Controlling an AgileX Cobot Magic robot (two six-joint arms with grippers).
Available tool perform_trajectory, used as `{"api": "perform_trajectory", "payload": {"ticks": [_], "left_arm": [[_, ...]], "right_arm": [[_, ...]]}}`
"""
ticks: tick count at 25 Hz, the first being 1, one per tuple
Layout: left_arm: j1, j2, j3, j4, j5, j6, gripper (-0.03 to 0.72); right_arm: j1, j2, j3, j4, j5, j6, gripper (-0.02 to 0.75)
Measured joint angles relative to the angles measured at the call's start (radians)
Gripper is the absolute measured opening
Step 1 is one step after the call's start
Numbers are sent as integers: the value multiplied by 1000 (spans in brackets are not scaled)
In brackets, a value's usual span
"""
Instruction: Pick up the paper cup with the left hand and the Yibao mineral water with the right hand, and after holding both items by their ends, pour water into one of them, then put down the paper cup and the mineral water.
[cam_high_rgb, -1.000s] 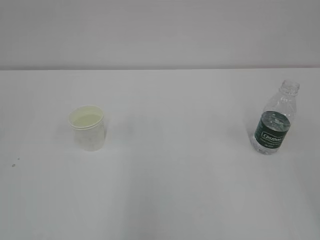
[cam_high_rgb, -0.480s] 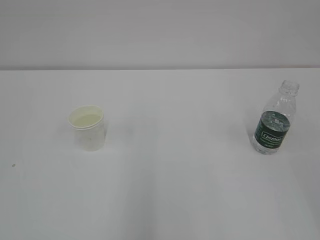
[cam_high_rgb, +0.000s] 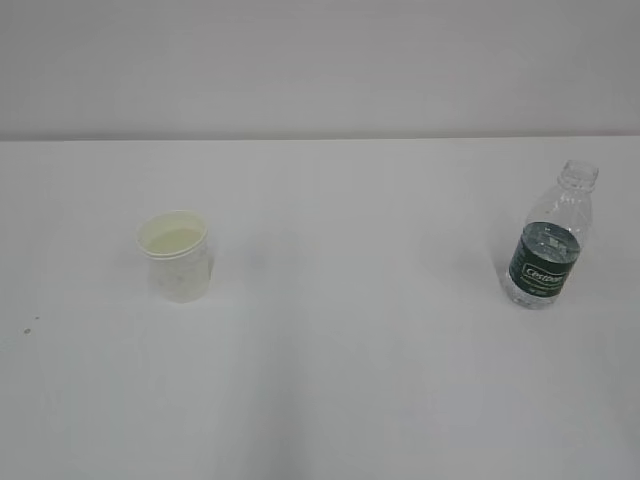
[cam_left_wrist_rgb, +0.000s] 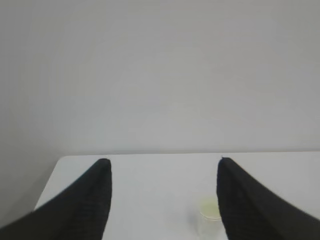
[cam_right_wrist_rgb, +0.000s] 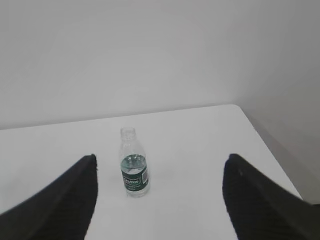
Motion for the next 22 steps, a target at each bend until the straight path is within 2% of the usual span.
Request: {"api": "perform_trajectory", "payload": {"ticks": [9, 22], "left_arm": [[0, -139, 95, -12, 106, 0, 467], [0, -199, 111, -12, 153, 0, 466]], "right_arm": [[0, -5, 0, 6, 104, -43, 589], [0, -51, 0, 4, 144, -102, 589]]}}
